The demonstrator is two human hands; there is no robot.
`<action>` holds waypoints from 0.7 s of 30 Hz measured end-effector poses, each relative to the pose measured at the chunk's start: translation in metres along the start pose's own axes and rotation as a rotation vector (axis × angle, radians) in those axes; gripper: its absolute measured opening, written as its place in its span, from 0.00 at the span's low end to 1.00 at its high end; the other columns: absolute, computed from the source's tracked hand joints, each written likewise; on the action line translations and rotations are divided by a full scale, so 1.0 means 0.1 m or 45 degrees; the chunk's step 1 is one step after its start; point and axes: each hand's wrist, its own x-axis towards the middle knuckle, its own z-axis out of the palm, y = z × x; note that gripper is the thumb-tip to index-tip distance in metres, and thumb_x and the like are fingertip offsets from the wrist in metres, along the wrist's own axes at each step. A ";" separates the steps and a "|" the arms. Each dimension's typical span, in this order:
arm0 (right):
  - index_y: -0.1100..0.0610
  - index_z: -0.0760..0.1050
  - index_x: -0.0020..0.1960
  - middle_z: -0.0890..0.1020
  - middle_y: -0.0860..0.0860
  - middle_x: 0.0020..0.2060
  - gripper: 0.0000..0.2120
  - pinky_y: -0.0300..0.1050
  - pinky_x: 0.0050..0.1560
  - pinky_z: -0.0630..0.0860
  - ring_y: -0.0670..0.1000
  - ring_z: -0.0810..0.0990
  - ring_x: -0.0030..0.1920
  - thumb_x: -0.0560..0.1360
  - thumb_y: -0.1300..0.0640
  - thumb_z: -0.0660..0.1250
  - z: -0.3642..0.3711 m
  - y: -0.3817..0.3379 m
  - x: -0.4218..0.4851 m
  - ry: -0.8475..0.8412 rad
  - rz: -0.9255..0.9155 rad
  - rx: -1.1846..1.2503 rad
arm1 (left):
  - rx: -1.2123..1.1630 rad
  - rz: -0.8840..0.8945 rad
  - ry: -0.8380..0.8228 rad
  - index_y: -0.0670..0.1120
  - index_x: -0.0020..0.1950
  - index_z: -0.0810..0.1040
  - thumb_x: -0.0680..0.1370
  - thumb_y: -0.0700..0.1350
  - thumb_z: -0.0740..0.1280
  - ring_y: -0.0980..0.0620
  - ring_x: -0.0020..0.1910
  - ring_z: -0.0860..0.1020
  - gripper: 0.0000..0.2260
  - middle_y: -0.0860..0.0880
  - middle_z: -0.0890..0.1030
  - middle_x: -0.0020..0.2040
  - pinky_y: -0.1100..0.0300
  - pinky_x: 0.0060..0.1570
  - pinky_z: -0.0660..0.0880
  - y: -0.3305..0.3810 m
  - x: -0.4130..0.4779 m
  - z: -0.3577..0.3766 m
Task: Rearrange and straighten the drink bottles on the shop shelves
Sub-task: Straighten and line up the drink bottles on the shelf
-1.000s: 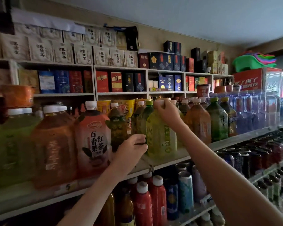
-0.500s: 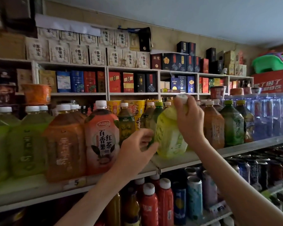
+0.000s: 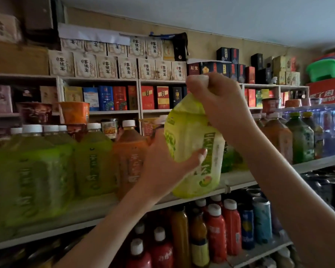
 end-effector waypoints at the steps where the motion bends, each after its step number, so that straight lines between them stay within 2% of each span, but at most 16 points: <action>1: 0.55 0.76 0.43 0.77 0.51 0.33 0.16 0.38 0.31 0.71 0.44 0.73 0.32 0.75 0.42 0.63 0.13 -0.08 0.00 -0.032 -0.015 -0.046 | -0.028 -0.018 -0.020 0.52 0.62 0.68 0.65 0.58 0.75 0.58 0.50 0.80 0.30 0.55 0.80 0.53 0.59 0.44 0.80 -0.03 -0.05 -0.16; 3: 0.53 0.75 0.42 0.76 0.50 0.39 0.15 0.38 0.36 0.71 0.44 0.74 0.37 0.75 0.41 0.62 0.37 -0.20 -0.01 -0.069 -0.031 -0.140 | -0.059 -0.057 -0.055 0.52 0.62 0.69 0.66 0.55 0.75 0.58 0.49 0.81 0.28 0.54 0.81 0.52 0.59 0.44 0.80 -0.06 -0.14 -0.47; 6: 0.52 0.76 0.44 0.76 0.45 0.34 0.14 0.37 0.35 0.72 0.43 0.73 0.32 0.75 0.41 0.62 0.78 -0.39 -0.03 -0.230 0.089 -0.026 | -0.049 -0.095 -0.056 0.52 0.61 0.71 0.64 0.57 0.74 0.56 0.49 0.81 0.28 0.53 0.82 0.53 0.55 0.46 0.80 -0.14 -0.26 -0.98; 8: 0.55 0.76 0.42 0.74 0.46 0.31 0.16 0.43 0.34 0.72 0.45 0.72 0.31 0.76 0.42 0.62 1.04 -0.50 -0.03 -0.285 0.119 0.017 | -0.040 -0.122 -0.054 0.52 0.61 0.71 0.65 0.57 0.74 0.58 0.49 0.81 0.28 0.54 0.82 0.52 0.57 0.47 0.79 -0.19 -0.33 -1.25; 11: 0.61 0.75 0.40 0.74 0.48 0.31 0.18 0.47 0.35 0.71 0.47 0.71 0.32 0.75 0.45 0.62 1.40 -0.64 -0.03 -0.217 0.132 -0.009 | 0.030 -0.209 -0.108 0.55 0.59 0.70 0.65 0.59 0.76 0.60 0.47 0.81 0.26 0.57 0.82 0.50 0.58 0.45 0.79 -0.20 -0.40 -1.65; 14: 0.57 0.73 0.38 0.72 0.48 0.31 0.16 0.46 0.36 0.71 0.47 0.71 0.32 0.75 0.45 0.62 1.70 -0.75 -0.06 -0.156 0.185 0.056 | 0.239 -0.253 -0.160 0.56 0.61 0.67 0.63 0.65 0.71 0.59 0.49 0.80 0.31 0.59 0.79 0.53 0.56 0.47 0.79 -0.14 -0.43 -2.05; 17: 0.57 0.72 0.39 0.72 0.50 0.32 0.16 0.44 0.34 0.72 0.47 0.70 0.31 0.75 0.45 0.62 1.92 -0.83 -0.11 -0.196 0.157 -0.010 | 0.549 -0.199 -0.137 0.57 0.68 0.62 0.69 0.65 0.67 0.63 0.53 0.74 0.32 0.61 0.72 0.58 0.67 0.43 0.74 -0.11 -0.55 -2.31; 18: 0.57 0.73 0.39 0.74 0.50 0.32 0.16 0.45 0.35 0.73 0.47 0.71 0.31 0.75 0.44 0.62 1.98 -0.86 -0.13 -0.237 0.135 -0.040 | 0.676 -0.148 -0.099 0.55 0.70 0.60 0.70 0.65 0.65 0.62 0.56 0.72 0.32 0.61 0.70 0.60 0.66 0.46 0.73 -0.12 -0.61 -2.38; 21: 0.59 0.74 0.41 0.77 0.54 0.35 0.17 0.48 0.39 0.78 0.50 0.75 0.33 0.76 0.45 0.63 2.06 -0.85 -0.13 -0.362 0.139 -0.039 | 0.884 0.032 0.000 0.53 0.73 0.59 0.71 0.66 0.60 0.56 0.65 0.68 0.34 0.55 0.68 0.68 0.53 0.62 0.70 -0.19 -0.74 -2.59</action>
